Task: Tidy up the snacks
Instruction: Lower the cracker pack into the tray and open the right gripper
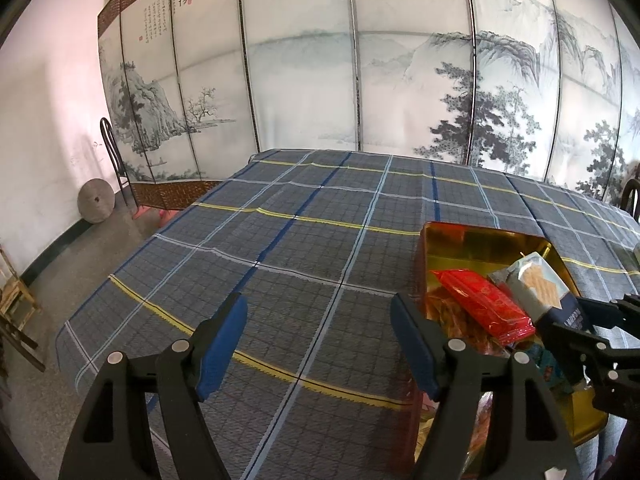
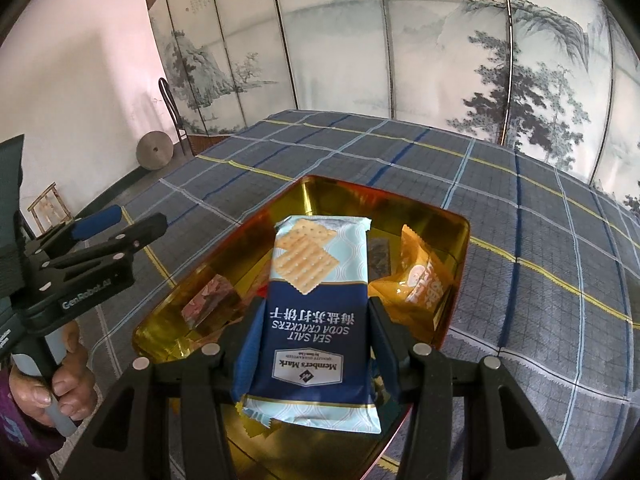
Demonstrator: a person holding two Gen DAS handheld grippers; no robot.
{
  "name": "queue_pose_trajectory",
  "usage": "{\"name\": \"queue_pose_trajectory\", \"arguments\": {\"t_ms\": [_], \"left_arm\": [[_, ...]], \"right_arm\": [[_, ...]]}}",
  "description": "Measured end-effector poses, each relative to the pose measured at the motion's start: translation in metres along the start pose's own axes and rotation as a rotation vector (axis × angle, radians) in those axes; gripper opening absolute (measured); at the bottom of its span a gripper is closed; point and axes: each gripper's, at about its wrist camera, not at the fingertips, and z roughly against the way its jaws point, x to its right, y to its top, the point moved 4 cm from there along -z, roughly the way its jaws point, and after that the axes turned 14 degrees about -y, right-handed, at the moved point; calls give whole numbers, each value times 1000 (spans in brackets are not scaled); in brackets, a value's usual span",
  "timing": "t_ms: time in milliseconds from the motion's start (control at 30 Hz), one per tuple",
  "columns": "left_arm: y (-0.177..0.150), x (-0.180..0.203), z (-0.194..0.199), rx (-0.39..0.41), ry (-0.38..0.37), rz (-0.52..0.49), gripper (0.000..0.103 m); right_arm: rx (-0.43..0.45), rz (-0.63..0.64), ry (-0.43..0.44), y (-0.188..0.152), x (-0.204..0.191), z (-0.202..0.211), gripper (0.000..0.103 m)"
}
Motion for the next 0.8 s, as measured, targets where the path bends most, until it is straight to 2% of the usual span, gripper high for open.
{"name": "queue_pose_trajectory", "arguments": {"t_ms": [800], "left_arm": [[10, 12, 6, 25, -13, -47, 71]], "right_arm": [[-90, -6, -22, 30, 8, -44, 51]]}}
